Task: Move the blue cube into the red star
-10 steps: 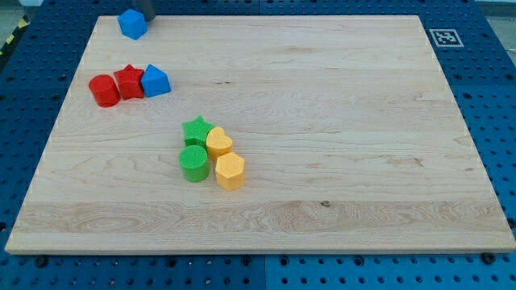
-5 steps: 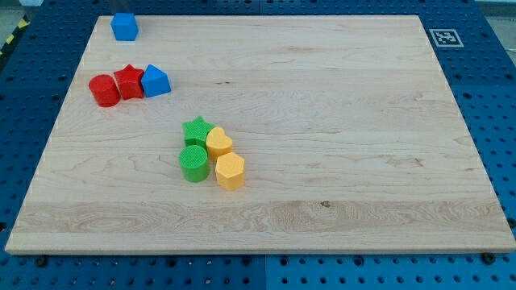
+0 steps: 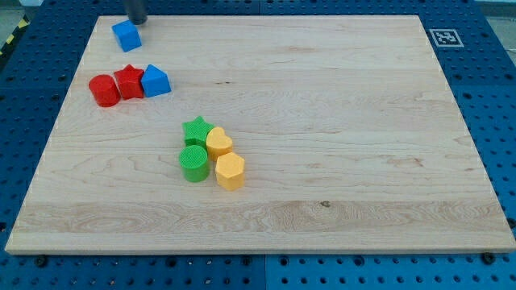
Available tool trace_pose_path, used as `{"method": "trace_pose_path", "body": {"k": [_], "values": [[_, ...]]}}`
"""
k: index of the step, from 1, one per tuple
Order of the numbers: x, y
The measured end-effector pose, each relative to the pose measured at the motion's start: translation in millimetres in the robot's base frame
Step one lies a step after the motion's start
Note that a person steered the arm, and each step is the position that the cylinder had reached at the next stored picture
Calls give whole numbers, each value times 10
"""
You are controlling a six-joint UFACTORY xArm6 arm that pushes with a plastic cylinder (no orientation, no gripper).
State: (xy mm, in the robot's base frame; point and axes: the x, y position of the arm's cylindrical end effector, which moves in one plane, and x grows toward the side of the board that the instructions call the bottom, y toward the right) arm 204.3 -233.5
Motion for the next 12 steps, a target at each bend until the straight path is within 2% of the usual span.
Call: {"method": "trace_pose_path", "body": {"k": [1, 2, 4, 6, 7, 8, 11, 12], "values": [[314, -106], [315, -106], [969, 22], [924, -44], [646, -13], [643, 351], [935, 373], [873, 359]]}}
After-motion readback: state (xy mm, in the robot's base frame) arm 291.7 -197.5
